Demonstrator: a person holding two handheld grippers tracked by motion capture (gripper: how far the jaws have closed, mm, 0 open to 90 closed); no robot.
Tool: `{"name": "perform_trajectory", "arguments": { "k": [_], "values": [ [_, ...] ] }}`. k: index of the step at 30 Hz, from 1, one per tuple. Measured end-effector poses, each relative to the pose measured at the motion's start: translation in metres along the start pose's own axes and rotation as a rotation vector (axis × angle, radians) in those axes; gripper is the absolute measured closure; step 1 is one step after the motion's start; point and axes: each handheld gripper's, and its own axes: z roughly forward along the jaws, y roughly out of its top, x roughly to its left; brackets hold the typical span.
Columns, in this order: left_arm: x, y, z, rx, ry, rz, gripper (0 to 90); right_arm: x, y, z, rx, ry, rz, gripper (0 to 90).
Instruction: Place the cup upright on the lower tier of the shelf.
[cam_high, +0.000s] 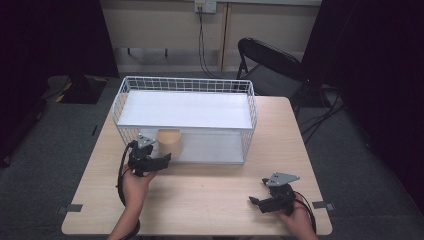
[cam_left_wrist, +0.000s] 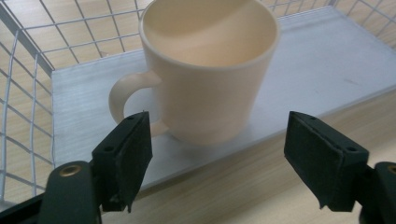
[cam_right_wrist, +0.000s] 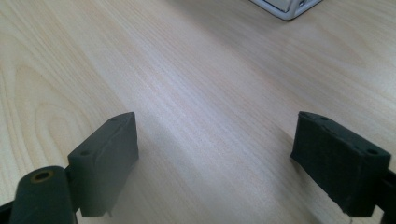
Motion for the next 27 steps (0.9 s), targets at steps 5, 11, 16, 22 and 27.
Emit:
{"name": "perform_trajectory", "arguments": {
  "k": [5, 11, 16, 22, 27],
  "values": [
    [-0.001, -0.002, -0.005, -0.001, -0.022, 0.02, 20.7, 0.0, 0.0, 0.0, -0.002, 0.001, -0.001, 13.6],
    [0.003, -0.005, -0.012, -0.013, -0.041, 0.011, 19.8, 0.0, -0.001, 0.0, -0.002, 0.0, -0.001, 13.6],
    [0.008, -0.007, -0.017, -0.021, -0.053, -0.001, 19.5, 0.0, -0.001, 0.0, -0.002, 0.0, -0.001, 13.6],
    [0.01, -0.009, -0.023, -0.03, -0.055, -0.003, 18.1, 0.0, -0.001, 0.0, -0.002, 0.0, 0.001, 13.6],
    [0.012, -0.011, -0.027, -0.04, -0.062, 0.009, 17.7, 0.0, -0.001, 0.0, -0.002, 0.0, 0.001, 13.6]
  ]
}}
